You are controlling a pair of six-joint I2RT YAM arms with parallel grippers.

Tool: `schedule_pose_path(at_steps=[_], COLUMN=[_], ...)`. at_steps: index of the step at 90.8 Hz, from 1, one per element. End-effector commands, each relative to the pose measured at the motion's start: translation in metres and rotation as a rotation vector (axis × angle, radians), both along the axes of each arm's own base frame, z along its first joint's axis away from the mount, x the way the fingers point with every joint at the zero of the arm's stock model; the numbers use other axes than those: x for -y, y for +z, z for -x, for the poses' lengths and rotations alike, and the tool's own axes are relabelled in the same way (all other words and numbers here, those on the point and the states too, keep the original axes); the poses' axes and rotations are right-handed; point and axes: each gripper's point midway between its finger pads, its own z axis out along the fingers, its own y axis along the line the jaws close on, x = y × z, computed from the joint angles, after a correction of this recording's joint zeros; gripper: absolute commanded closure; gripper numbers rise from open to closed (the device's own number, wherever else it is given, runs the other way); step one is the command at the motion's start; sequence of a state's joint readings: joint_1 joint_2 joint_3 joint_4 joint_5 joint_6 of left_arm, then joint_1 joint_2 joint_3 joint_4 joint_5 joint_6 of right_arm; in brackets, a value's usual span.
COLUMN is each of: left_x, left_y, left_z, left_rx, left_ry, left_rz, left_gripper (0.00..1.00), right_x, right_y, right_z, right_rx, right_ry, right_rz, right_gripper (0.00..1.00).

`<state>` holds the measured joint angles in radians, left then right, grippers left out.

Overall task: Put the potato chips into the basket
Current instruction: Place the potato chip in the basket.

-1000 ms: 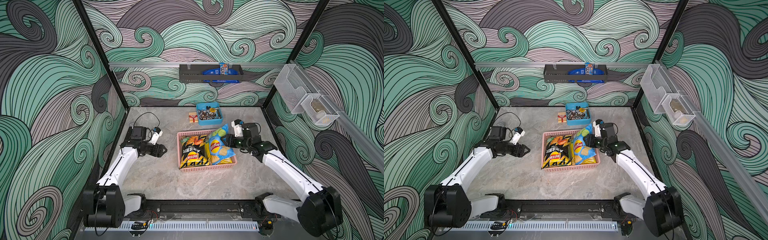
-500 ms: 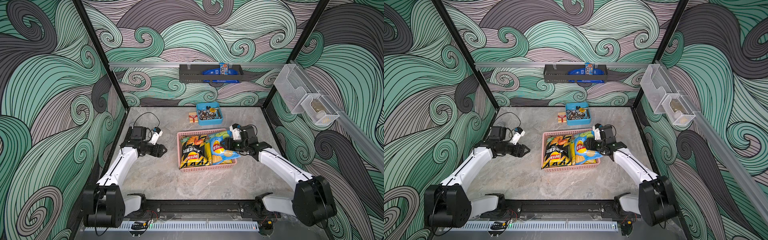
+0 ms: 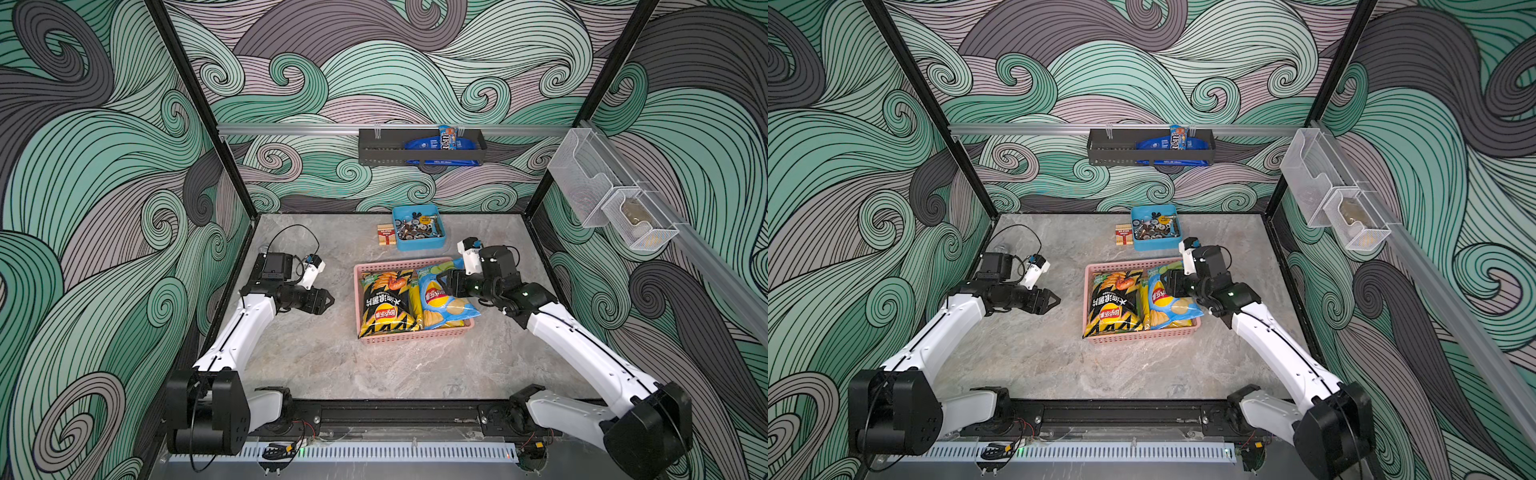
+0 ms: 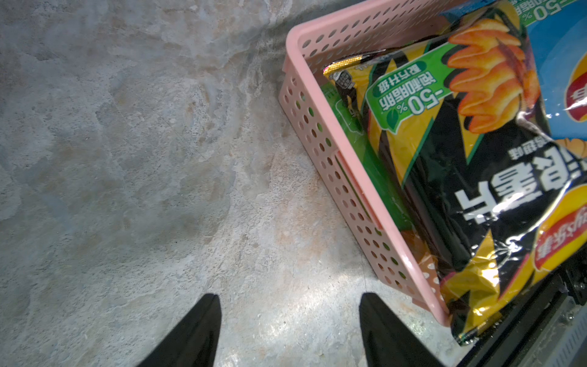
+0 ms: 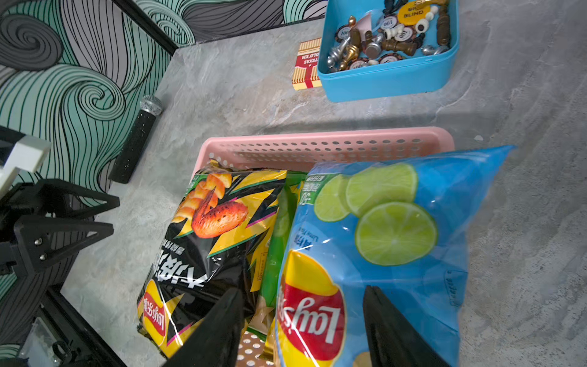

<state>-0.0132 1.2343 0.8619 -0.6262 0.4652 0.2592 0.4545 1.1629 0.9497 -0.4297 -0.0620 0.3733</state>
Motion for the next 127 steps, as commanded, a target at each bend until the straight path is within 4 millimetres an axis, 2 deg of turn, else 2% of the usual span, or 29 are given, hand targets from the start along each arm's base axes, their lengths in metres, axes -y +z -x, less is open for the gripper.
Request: schedule_pose_path(at_steps=[1,22,47,50,55,74,94,105,115,127], left_x=[0.002,0.001,0.001,0.001,0.001,0.001,0.001,0.001,0.0,0.0], left_y=[0.011,0.011,0.01,0.011,0.011,0.011,0.011,0.012,0.012,0.012], left_z=[-0.006,-0.006,-0.006,-0.006,-0.006,-0.006,-0.005,-0.005,-0.005,-0.005], left_rx=[0.034,0.032,0.03,0.031,0.032,0.033,0.031,0.034,0.034,0.036], left_ry=[-0.006,-0.004,-0.003,-0.003,-0.002,-0.003,-0.003,-0.003,-0.001,-0.002], left_rz=[0.022,0.021,0.021,0.021,0.021,0.022,0.023,0.023,0.023,0.022], left_gripper=[0.28,0.28,0.28,0.29,0.29,0.29,0.29,0.29,0.29,0.29], right_x=[0.002,-0.009,-0.011,-0.01,-0.012,-0.013,-0.027,-0.038,-0.044,-0.042], right_y=[-0.013,-0.034,-0.048,-0.049,-0.049,-0.038,-0.008,0.001,0.001,-0.014], right_z=[0.007,0.005,-0.001,-0.001,-0.001,-0.002,0.0,0.003,0.005,0.007], right_rx=[-0.024,-0.041,-0.018,-0.019,-0.018,0.006,0.04,0.031,0.023,-0.01], right_ry=[-0.006,0.007,-0.003,-0.002,0.004,0.002,0.015,0.038,0.053,0.059], right_rz=[0.151,0.305,0.436,0.44,0.443,0.421,0.282,0.189,0.132,0.098], right_gripper=[0.36,0.38,0.53,0.57,0.7,1.0,1.0,1.0,1.0,1.0])
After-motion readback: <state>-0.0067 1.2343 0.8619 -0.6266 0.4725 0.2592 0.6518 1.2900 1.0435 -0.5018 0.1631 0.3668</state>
